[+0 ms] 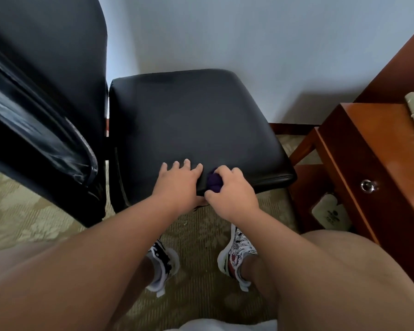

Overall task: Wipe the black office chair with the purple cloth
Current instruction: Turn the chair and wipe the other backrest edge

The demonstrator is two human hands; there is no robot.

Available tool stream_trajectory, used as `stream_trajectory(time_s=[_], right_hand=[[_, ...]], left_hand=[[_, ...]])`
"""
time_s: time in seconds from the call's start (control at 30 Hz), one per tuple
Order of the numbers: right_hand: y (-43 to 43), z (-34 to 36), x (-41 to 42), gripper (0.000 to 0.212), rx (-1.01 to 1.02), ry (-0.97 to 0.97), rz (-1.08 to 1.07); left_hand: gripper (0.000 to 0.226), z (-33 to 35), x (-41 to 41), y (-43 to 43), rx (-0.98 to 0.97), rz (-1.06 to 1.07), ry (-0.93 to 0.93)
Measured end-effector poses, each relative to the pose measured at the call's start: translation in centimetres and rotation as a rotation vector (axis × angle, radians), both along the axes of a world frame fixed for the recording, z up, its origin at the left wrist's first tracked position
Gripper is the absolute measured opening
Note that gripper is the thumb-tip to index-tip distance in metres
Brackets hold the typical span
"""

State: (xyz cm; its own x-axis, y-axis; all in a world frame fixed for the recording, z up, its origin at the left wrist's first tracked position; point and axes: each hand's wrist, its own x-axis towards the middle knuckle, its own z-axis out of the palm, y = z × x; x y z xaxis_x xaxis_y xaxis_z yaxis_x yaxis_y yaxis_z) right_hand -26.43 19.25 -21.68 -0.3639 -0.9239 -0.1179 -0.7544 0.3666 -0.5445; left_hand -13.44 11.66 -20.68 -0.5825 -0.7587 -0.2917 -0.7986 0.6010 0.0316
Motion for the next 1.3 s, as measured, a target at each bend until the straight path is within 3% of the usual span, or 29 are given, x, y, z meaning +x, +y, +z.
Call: stream_trajectory(time_s=[0.17, 0.47, 0.63, 0.87, 0.97, 1.03, 1.1, 1.17, 1.3], right_hand=[[-0.3, 0.1, 0.4, 0.047, -0.01, -0.044, 0.094], [1.0, 0.5, 2.1, 0.05, -0.052, -0.075, 0.024], [1.5, 1.0, 2.3, 0.047, -0.1, -0.151, -0.014], [1.2, 1.4, 4.1, 0.045, -0.122, -0.183, -0.01], [1.1, 1.3, 4.4, 0.047, -0.093, -0.158, -0.019], [0.9, 1.3, 4.5, 0.048, -0.075, -0.147, -0.029], [0.5, 1.2, 4.9, 0.048, -0.058, -0.126, -0.034], [0.1, 1.1, 5.4, 0.045, -0.053, -0.12, -0.035], [-0.7, 0.7, 6.9, 0.044, -0.045, -0.113, 0.022]], left_hand=[[0.093, 0.7, 0.9, 0.1, 0.061, 0.021, 0.043], [0.1, 3.5, 6.5, 2.5, 0.161, 0.213, 0.218], [0.085, 3.9, 12.3, 4.5, 0.204, 0.511, 0.471], [0.03, 4.0, 17.6, 4.7, 0.252, 0.73, 0.447], [0.037, 4.7, 19.3, 3.8, 0.252, 0.815, 0.317], [0.054, 5.1, 20.4, 2.8, 0.247, 0.873, 0.252], [0.079, 5.2, 21.3, 1.8, 0.246, 0.943, 0.299], [0.09, 5.1, 21.4, 1.1, 0.223, 0.931, 0.412], [0.053, 3.9, 20.5, 0.0, 0.082, 0.797, 0.476]])
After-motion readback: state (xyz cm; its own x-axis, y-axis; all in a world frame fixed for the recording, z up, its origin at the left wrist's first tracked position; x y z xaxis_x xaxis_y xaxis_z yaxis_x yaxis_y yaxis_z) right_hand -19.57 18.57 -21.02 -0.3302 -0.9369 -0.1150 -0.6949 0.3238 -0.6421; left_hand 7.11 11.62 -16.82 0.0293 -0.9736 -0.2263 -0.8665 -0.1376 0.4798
